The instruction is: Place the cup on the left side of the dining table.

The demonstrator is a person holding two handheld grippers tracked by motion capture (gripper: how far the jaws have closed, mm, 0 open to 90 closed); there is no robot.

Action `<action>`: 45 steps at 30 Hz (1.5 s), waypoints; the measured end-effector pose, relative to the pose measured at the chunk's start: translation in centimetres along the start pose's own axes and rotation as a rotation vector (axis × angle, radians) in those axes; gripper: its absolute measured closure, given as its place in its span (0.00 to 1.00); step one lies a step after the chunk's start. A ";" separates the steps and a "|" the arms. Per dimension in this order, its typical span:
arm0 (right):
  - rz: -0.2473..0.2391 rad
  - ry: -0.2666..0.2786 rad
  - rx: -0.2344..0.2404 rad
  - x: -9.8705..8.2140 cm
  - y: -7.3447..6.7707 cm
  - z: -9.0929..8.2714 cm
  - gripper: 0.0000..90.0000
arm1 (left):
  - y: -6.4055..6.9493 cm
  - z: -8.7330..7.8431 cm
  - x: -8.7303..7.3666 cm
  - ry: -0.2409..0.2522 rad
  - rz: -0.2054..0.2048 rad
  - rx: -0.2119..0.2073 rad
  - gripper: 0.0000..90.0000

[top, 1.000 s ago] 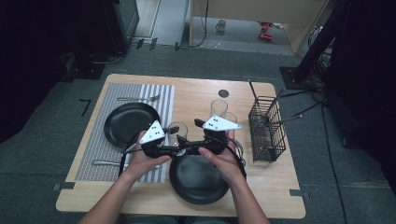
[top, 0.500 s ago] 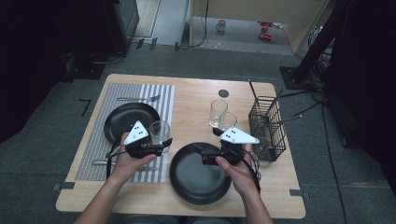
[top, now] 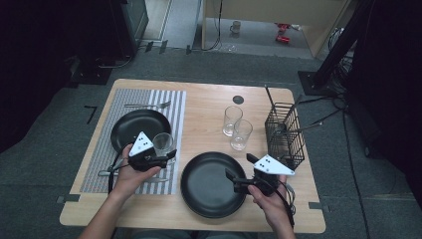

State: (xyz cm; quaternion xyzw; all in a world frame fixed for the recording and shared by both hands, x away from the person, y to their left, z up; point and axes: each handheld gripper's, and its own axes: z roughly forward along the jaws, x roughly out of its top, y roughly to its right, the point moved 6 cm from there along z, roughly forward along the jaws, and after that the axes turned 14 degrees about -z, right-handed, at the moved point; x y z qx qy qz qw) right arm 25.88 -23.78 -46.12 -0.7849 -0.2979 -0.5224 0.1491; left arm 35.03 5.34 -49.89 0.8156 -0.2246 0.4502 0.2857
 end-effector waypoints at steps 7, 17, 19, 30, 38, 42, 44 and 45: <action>0.025 -0.035 -0.043 -2.8 1.0 -1.4 0.14 | -0.6 0.1 -0.9 -0.024 0.007 0.032 0.34; 0.083 -0.092 -0.087 -6.9 2.0 -2.7 0.14 | -0.7 -0.3 -1.2 -0.018 0.025 0.052 0.34; 0.096 -0.105 -0.103 -7.7 2.4 -2.9 0.14 | -0.9 -0.4 -1.3 -0.016 0.035 0.064 0.34; 0.100 -0.159 -0.147 -9.5 3.4 -3.1 0.14 | -0.9 -0.6 -1.3 -0.017 0.032 0.061 0.33; 0.141 -0.231 -0.205 -11.5 5.3 -3.3 0.14 | -1.3 -2.5 -1.1 0.003 -0.019 0.051 0.17; 0.131 -0.259 -0.225 -12.1 6.0 -3.4 0.14 | -1.6 -3.5 -1.4 0.006 -0.032 0.057 0.15; 0.125 -0.267 -0.231 -12.3 6.1 -3.5 0.14 | -1.9 -4.0 -1.6 0.005 -0.035 0.071 0.14; 0.118 -0.281 -0.242 -12.5 6.5 -3.8 0.14 | -2.0 -4.3 -1.6 0.009 -0.040 0.074 0.14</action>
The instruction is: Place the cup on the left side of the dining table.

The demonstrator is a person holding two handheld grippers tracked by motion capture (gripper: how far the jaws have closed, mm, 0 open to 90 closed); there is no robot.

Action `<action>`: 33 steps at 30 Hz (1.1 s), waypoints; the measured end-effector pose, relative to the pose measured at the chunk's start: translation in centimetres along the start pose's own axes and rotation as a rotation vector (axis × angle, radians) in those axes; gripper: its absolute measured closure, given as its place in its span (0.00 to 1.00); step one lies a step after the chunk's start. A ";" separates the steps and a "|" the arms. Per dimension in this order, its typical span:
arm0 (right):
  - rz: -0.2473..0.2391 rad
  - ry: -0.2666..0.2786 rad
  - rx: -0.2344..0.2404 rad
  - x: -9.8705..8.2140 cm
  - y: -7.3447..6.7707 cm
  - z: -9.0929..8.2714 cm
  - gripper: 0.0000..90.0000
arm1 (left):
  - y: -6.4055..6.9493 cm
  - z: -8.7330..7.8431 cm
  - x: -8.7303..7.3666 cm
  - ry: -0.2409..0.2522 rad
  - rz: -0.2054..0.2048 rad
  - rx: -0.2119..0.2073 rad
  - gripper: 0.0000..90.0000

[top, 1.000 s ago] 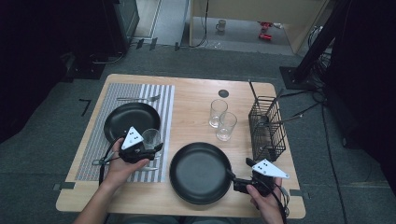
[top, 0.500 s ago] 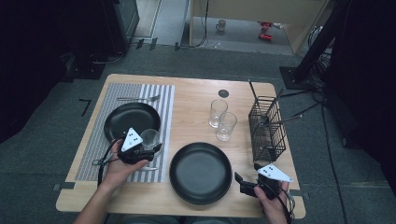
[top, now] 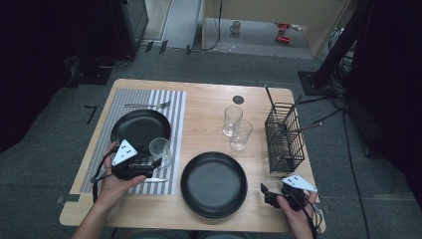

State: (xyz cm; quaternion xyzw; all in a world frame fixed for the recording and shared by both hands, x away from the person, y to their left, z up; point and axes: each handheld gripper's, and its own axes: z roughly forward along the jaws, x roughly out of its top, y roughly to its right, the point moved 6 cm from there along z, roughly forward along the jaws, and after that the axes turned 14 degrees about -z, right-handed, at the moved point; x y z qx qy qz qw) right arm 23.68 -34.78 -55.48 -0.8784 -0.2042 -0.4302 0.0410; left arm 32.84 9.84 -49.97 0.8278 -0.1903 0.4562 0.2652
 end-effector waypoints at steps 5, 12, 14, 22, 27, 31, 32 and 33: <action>0.017 -0.020 -0.030 -0.8 1.3 -0.3 0.14 | -0.5 -1.6 -0.1 0.013 -0.013 0.005 0.14; 0.028 -0.042 -0.073 -1.5 2.6 -0.6 0.14 | -1.8 -3.4 -0.9 0.013 -0.031 0.039 0.14; 0.024 -0.057 -0.100 -1.7 3.0 -0.4 0.14 | -2.4 -4.0 -1.1 0.020 -0.049 0.057 0.13; 0.028 -0.092 -0.110 -2.1 3.6 -0.1 0.13 | -5.3 -6.7 -2.2 0.035 -0.111 0.135 0.13; 0.036 -0.099 -0.103 -2.1 3.7 0.1 0.11 | -6.9 -8.1 -3.1 0.041 -0.142 0.185 0.13; 0.035 -0.100 -0.100 -2.1 3.7 0.1 0.11 | -8.0 -8.7 -4.0 0.036 -0.156 0.227 0.13; 0.035 -0.100 -0.100 -2.1 3.7 0.1 0.10 | -8.3 -8.9 -4.2 0.036 -0.163 0.232 0.13; 0.035 -0.100 -0.100 -2.1 3.7 0.1 0.10 | -8.5 -9.0 -4.3 0.033 -0.166 0.240 0.13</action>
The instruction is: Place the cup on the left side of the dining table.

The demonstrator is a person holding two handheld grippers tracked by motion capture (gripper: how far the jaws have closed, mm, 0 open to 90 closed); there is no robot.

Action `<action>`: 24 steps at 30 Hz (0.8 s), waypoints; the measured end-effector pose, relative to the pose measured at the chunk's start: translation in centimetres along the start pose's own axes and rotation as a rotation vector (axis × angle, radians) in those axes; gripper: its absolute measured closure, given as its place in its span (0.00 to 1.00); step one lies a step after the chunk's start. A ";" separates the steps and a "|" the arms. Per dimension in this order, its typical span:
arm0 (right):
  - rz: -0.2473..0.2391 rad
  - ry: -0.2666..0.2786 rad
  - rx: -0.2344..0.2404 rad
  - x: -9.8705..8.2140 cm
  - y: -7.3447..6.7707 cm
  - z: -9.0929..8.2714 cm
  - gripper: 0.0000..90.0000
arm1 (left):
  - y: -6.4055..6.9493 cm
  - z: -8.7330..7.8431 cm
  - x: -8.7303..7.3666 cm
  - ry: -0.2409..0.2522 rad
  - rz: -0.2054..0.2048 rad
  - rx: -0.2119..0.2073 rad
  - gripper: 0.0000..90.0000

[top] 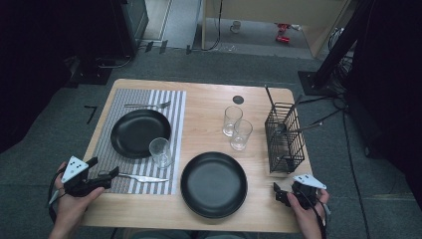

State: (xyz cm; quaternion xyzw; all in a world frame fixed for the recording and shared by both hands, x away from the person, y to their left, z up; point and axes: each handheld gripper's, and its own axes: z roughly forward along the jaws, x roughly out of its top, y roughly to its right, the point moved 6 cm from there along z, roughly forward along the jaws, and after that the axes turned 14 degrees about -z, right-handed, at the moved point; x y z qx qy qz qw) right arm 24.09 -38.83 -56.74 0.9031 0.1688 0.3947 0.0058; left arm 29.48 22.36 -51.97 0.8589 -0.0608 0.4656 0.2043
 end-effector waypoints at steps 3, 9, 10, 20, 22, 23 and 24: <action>-0.001 0.001 0.000 0.0 0.0 0.0 0.10 | -0.9 0.0 -0.6 -0.019 -0.005 0.024 0.11; -0.001 0.001 0.000 0.0 0.0 0.0 0.10 | -2.5 0.6 -2.0 -0.092 -0.035 0.111 0.02; -0.001 0.000 0.000 0.0 0.0 0.0 0.10 | -2.6 0.7 -2.1 -0.102 -0.035 0.118 0.02; -0.001 0.000 0.000 0.0 0.0 0.0 0.10 | -3.8 1.1 -2.8 -0.194 -0.020 0.220 0.02; -0.001 0.000 0.000 0.0 0.0 0.0 0.10 | -3.8 1.3 -2.9 -0.214 -0.025 0.227 0.02; -0.001 0.000 0.000 0.0 0.0 0.0 0.10 | -3.8 1.3 -2.9 -0.214 -0.026 0.228 0.02; -0.001 0.000 0.000 0.0 0.0 0.0 0.10 | -3.8 1.3 -2.9 -0.214 -0.026 0.229 0.02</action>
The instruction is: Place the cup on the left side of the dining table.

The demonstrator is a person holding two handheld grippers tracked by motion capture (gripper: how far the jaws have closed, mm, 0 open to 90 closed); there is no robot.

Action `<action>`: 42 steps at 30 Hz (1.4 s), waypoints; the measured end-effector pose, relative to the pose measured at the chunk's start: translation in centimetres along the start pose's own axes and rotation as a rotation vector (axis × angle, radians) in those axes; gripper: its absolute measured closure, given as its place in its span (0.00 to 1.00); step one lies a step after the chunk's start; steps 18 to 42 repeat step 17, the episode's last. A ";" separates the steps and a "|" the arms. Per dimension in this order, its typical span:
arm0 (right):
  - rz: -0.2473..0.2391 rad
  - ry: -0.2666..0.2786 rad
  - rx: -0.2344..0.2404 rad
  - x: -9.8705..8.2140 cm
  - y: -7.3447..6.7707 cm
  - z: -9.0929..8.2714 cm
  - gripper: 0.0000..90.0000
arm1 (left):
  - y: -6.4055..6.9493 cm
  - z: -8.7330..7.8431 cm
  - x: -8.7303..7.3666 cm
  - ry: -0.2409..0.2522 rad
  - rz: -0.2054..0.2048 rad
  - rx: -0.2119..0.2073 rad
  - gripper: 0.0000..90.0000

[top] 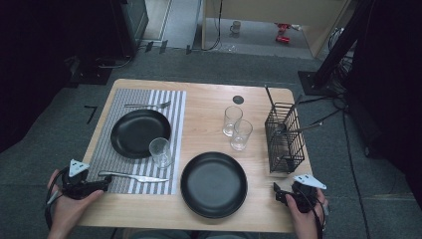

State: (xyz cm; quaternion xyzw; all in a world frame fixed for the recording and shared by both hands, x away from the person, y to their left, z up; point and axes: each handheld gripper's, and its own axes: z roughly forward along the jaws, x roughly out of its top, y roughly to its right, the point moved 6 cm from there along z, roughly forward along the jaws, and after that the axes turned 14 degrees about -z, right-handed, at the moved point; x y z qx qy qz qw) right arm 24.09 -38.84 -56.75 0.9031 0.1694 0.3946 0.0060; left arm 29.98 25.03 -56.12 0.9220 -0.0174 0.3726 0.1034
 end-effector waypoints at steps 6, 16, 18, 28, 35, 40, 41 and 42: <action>0.000 0.000 -0.001 0.0 0.0 0.0 0.10 | 0.0 0.0 0.0 0.001 -0.007 0.007 0.02; 0.000 0.000 -0.001 0.0 0.0 0.0 0.10 | 0.1 0.1 0.1 0.003 -0.016 0.014 0.02; 0.000 0.000 -0.001 0.0 0.0 0.0 0.10 | 0.1 0.1 0.1 0.003 -0.016 0.014 0.02; 0.000 0.000 -0.001 0.0 0.0 0.0 0.10 | 0.1 0.1 0.1 0.003 -0.016 0.014 0.02; 0.000 0.000 -0.001 0.0 0.0 0.0 0.10 | 0.1 0.1 0.1 0.003 -0.016 0.014 0.02; 0.000 0.000 -0.001 0.0 0.0 0.0 0.10 | 0.1 0.1 0.1 0.003 -0.016 0.014 0.02; 0.000 0.000 -0.001 0.0 0.0 0.0 0.10 | 0.1 0.1 0.1 0.003 -0.016 0.014 0.02; 0.000 0.000 -0.001 0.0 0.0 0.0 0.10 | 0.1 0.1 0.1 0.003 -0.016 0.014 0.02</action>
